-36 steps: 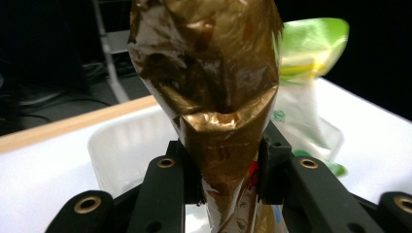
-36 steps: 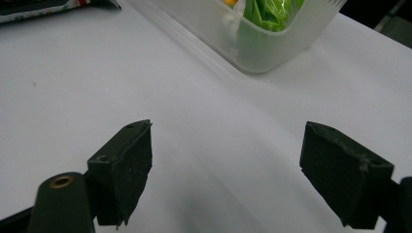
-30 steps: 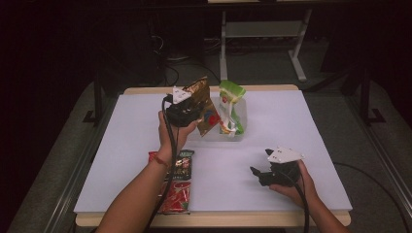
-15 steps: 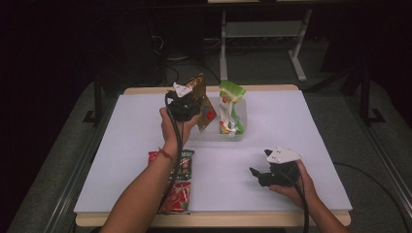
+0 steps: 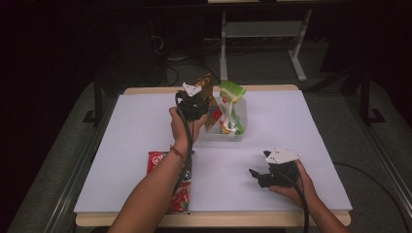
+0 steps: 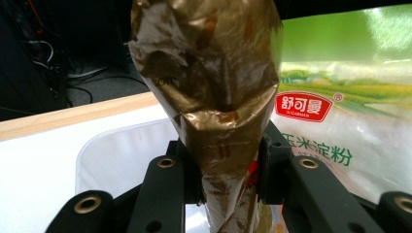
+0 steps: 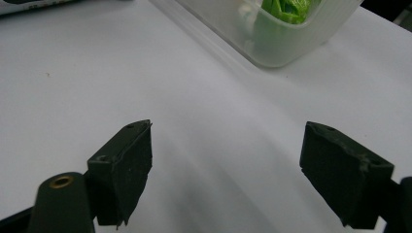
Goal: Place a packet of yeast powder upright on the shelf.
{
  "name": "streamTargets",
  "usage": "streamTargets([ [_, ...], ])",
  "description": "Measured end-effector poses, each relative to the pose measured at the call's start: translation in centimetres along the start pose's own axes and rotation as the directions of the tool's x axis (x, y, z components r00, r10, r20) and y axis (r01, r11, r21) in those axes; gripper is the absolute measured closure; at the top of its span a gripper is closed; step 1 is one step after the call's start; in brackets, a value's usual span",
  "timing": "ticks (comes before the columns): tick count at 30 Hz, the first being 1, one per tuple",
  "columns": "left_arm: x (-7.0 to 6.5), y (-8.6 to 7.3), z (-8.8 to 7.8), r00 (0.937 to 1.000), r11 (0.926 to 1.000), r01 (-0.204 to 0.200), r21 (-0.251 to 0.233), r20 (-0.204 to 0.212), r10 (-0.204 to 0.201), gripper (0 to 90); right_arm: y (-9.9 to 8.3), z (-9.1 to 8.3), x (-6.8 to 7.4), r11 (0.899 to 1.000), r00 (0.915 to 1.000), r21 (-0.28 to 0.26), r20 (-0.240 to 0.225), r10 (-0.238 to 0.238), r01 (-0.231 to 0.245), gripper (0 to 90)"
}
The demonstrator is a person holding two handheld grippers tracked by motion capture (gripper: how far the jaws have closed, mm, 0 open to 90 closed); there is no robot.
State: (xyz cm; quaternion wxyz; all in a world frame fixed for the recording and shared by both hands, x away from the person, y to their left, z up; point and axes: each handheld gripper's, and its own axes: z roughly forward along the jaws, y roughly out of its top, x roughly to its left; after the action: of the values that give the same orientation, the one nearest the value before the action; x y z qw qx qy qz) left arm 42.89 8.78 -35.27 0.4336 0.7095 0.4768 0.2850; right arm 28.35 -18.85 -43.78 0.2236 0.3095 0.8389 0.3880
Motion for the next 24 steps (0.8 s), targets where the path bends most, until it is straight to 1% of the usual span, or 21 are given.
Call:
streamTargets([
  [3,-0.1,0.2,-0.1,0.9994,0.9997,-0.02,0.014,-0.027,0.02,69.0,0.0,0.0,0.0,1.0,1.0,0.0,-0.002,0.001,-0.001,18.7],
  [6,0.3,0.2,-0.1,0.9984,0.9995,-0.011,0.029,-0.056,0.013,69.0,0.0,0.0,0.0,1.0,1.0,0.002,-0.005,0.007,-0.007,18.7],
  [9,0.4,0.0,-0.1,0.9973,0.9992,-0.015,0.037,-0.071,0.017,69.1,0.0,0.0,0.0,1.0,0.9999,0.004,-0.006,0.008,-0.008,18.7],
  [12,0.1,-0.3,-0.1,0.9969,0.9992,-0.018,0.036,-0.076,0.021,69.1,0.0,0.0,0.0,1.0,0.9999,0.004,-0.005,0.01,-0.01,18.7],
  [15,-0.4,-0.6,0.2,0.9972,0.999,-0.029,0.033,-0.067,0.032,69.1,0.0,0.0,0.0,1.0,0.9998,0.007,-0.009,0.015,-0.014,18.7],
  [17,-0.6,-0.8,0.4,0.9972,0.9983,-0.034,0.046,-0.065,0.037,69.1,0.0,0.0,0.0,1.0,0.9999,0.009,-0.013,0.01,-0.01,18.7],
  [18,-0.7,-1.1,0.7,0.9964,0.9974,-0.045,0.057,-0.069,0.049,69.1,0.0,0.0,0.0,1.0,0.9999,0.009,-0.014,0.008,-0.008,18.7],
  [19,-0.8,-1.3,0.8,0.9963,0.9972,-0.047,0.059,-0.07,0.051,69.1,0.0,0.0,0.0,1.0,0.9999,0.009,-0.015,0.007,-0.007,18.7],
  [20,-0.9,-1.5,1.0,0.9972,0.9972,-0.044,0.06,-0.058,0.047,69.1,0.0,0.0,0.0,1.0,0.9998,0.009,-0.017,0.009,-0.009,18.7],
  [21,-1.0,-1.8,1.2,0.9986,0.9979,-0.032,0.057,-0.04,0.034,69.0,0.0,0.0,0.0,1.0,0.9998,0.01,-0.018,0.012,-0.012,18.7],
  [24,-1.2,-2.6,1.7,0.9992,0.9977,-0.035,0.058,-0.015,0.036,68.8,-0.1,0.0,0.0,1.0,0.9998,0.01,-0.016,0.016,-0.016,18.7],
])
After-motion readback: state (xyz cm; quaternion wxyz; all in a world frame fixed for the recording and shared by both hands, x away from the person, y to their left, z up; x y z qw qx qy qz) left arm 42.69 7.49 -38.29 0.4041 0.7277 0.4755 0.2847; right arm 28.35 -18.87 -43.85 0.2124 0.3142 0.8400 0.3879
